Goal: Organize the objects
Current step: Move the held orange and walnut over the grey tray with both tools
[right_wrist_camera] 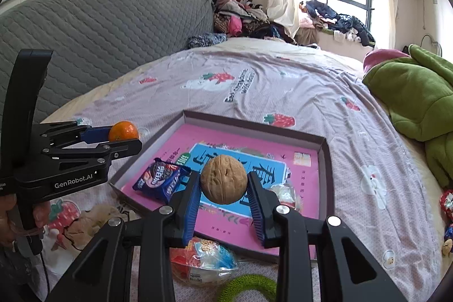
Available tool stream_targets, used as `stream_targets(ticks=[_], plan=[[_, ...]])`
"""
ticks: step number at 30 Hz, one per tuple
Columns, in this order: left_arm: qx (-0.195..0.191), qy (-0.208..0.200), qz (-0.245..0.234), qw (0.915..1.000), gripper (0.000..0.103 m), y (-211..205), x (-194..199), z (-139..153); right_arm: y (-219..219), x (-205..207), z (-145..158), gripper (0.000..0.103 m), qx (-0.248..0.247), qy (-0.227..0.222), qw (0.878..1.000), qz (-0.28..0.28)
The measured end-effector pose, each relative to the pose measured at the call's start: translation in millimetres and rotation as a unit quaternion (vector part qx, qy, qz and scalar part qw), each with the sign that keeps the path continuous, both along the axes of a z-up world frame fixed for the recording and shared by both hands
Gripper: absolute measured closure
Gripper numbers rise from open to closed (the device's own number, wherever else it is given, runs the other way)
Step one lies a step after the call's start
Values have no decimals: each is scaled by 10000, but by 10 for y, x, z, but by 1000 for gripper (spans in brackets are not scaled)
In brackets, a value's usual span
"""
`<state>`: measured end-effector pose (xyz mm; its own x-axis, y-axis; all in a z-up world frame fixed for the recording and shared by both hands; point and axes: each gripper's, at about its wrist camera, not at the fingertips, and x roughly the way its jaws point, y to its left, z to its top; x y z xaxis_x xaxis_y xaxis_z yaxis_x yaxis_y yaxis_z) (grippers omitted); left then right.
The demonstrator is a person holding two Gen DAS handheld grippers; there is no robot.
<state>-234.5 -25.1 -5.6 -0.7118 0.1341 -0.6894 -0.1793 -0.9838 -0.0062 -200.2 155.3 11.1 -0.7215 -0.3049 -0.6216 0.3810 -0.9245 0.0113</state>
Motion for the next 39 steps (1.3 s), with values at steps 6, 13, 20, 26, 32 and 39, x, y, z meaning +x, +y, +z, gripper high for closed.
stream_targets(ticks=[6, 13, 20, 26, 32, 39], plan=[[-80, -240, 26, 9997, 63, 2, -76, -165, -18, -64, -162, 70, 74, -224, 9997, 7], [-71, -446, -78, 9989, 63, 44, -106, -301, -28, -141, -308, 70, 172, -401, 9990, 27], [-55, -626, -114, 9980, 63, 68, -141, -421, -34, -202, -439, 70, 226, -605, 9979, 30], [-64, -666, -116, 9977, 63, 59, -154, -463, -23, -238, -500, 70, 242, -718, 9971, 17], [-55, -693, -108, 9975, 63, 41, -171, -477, -8, -264, -556, 70, 224, -816, 9964, -13], [-66, -756, -100, 9971, 63, 37, -185, -506, 1, -282, -610, 70, 236, -912, 9955, -62]])
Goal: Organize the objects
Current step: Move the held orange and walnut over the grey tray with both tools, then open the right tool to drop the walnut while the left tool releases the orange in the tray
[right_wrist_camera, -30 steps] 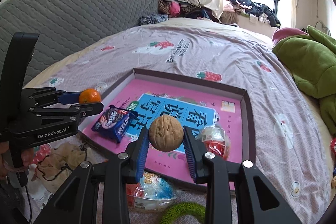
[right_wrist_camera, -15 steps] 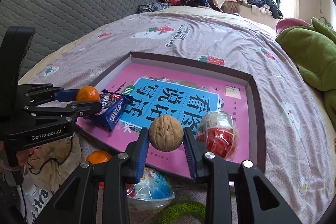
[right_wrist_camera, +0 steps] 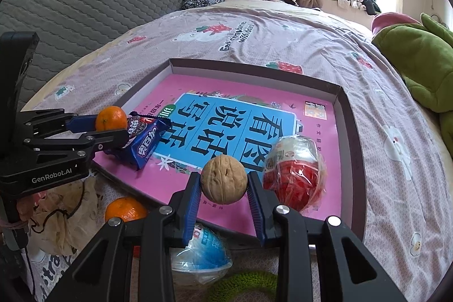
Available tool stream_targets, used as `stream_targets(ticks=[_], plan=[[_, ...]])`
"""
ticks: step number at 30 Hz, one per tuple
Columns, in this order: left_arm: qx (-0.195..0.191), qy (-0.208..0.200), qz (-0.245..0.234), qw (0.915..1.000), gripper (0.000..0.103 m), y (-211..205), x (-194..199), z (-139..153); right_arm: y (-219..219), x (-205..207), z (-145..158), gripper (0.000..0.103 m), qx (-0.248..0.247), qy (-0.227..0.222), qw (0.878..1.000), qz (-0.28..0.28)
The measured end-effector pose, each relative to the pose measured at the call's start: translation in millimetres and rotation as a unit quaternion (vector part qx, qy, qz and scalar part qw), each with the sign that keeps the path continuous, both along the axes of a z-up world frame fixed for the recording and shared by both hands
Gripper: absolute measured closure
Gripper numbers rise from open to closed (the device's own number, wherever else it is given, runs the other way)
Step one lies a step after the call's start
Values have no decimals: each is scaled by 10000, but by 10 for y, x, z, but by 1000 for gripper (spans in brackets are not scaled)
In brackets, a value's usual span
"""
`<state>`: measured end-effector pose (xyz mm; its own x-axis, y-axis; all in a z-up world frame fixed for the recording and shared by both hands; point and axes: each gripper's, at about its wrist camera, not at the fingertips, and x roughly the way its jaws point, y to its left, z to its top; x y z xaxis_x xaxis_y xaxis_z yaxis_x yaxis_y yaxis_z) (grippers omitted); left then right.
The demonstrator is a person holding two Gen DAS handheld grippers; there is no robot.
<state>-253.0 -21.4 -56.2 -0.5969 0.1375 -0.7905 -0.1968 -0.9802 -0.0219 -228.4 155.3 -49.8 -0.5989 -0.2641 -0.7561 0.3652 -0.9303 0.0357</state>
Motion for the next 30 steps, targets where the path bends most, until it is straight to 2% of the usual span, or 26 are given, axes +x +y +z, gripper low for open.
stream_targets(ticks=[19, 30], plan=[[151, -90, 26, 9998, 63, -50, -38, 13, 42, -67, -74, 69, 138, -49, 9995, -265], [233, -114, 91, 9996, 62, -94, -48, 38, 28, -59, -37, 66, 158, -62, 9994, -295]])
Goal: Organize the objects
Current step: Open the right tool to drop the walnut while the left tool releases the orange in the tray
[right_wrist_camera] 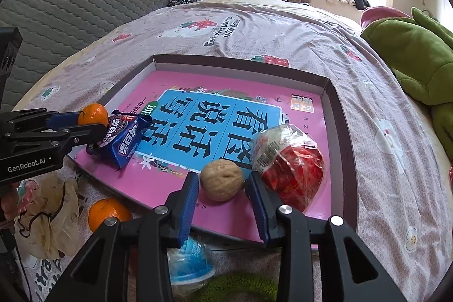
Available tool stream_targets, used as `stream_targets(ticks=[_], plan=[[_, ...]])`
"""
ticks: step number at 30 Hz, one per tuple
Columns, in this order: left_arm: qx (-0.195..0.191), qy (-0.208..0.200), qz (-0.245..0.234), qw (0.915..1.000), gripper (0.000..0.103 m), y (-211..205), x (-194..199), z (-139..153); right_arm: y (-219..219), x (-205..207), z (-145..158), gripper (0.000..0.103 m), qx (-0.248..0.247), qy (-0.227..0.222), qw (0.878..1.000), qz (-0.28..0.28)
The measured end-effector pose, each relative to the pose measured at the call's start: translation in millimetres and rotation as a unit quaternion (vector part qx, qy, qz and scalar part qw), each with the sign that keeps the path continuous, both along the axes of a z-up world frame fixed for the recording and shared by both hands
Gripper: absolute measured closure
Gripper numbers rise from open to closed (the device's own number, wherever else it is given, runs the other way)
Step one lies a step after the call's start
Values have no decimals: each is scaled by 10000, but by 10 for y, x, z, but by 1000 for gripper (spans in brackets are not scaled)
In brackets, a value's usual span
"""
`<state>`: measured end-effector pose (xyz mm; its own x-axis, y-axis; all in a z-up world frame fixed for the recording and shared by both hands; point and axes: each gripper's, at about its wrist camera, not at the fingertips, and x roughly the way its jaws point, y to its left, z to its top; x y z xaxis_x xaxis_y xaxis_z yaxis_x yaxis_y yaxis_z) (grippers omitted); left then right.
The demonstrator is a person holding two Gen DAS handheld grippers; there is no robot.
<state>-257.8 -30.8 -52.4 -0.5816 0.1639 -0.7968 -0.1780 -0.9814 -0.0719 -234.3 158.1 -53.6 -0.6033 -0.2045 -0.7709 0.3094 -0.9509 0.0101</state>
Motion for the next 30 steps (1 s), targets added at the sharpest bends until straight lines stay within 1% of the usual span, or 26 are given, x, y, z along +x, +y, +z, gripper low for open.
stream_targets(ticks=[5, 9, 19, 20, 22, 24, 28, 30], plan=[[43, 24, 51, 10000, 60, -33, 3, 29, 28, 9, 45, 62, -83, 23, 10000, -31], [114, 20, 80, 9999, 54, -67, -1, 45, 44, 15, 79, 62, -115, 43, 9999, -51], [178, 77, 74, 9998, 53, -71, 25, 114, 50, 52, 161, 62, -186, 121, 9997, -43], [176, 88, 80, 9998, 52, -72, 29, 124, 45, 56, 171, 62, -190, 134, 9997, -41], [184, 99, 87, 9997, 47, -79, 34, 136, 48, 63, 190, 62, -196, 151, 9997, -51], [202, 111, 101, 9997, 46, -85, 35, 151, 49, 63, 207, 61, -215, 158, 9996, -56], [224, 151, 102, 9996, 46, -85, 58, 200, 66, 64, 239, 56, -262, 177, 9995, -75], [221, 166, 81, 9996, 43, -73, 70, 222, 70, 68, 259, 55, -291, 197, 9993, -83]])
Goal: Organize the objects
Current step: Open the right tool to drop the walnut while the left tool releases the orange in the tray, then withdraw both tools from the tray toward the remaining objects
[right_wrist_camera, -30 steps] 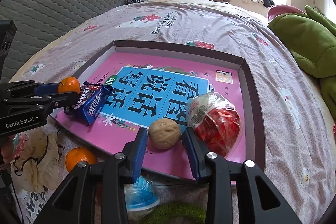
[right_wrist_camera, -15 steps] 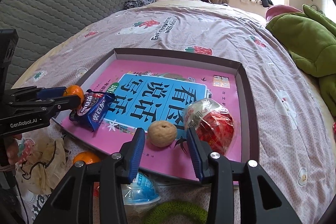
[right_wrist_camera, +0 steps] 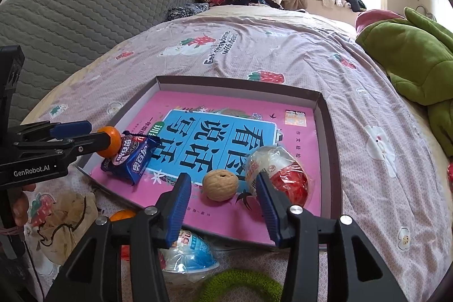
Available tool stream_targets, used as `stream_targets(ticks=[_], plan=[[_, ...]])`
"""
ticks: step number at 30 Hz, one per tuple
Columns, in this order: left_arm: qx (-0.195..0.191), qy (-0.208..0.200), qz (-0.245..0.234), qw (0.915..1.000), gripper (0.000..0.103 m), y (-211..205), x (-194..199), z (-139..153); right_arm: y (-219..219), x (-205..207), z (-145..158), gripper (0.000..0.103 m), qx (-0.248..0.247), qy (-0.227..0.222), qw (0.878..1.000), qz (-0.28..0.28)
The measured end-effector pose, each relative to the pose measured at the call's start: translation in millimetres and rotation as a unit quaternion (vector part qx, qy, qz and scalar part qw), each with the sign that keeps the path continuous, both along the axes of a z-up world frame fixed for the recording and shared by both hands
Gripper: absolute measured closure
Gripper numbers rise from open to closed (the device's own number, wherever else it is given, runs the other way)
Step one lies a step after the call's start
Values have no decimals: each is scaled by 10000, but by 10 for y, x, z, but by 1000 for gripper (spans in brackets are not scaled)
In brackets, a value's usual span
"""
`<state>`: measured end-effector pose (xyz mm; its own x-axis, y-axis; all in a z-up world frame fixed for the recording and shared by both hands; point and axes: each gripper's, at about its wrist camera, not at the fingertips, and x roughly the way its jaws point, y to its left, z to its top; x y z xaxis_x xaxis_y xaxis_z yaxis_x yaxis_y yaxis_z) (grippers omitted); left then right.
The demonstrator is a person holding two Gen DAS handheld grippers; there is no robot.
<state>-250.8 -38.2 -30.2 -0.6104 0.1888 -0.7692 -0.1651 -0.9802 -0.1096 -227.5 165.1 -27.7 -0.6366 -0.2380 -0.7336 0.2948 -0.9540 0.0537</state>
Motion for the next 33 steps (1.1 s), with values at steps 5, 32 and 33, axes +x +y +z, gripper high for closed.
stream_targets(ticks=[5, 32, 33], plan=[[-39, 85, -33, 10000, 39, 42, 60, 85, -8, 28, 55, 54, -30, 44, 10000, 12], [112, 460, -50, 9989, 39, 76, 397, 479, 121, 257, 503, 50, -304, 488, 9983, -19], [122, 460, -34, 9989, 39, 72, 406, 490, 127, 271, 525, 49, -313, 515, 9982, -23]])
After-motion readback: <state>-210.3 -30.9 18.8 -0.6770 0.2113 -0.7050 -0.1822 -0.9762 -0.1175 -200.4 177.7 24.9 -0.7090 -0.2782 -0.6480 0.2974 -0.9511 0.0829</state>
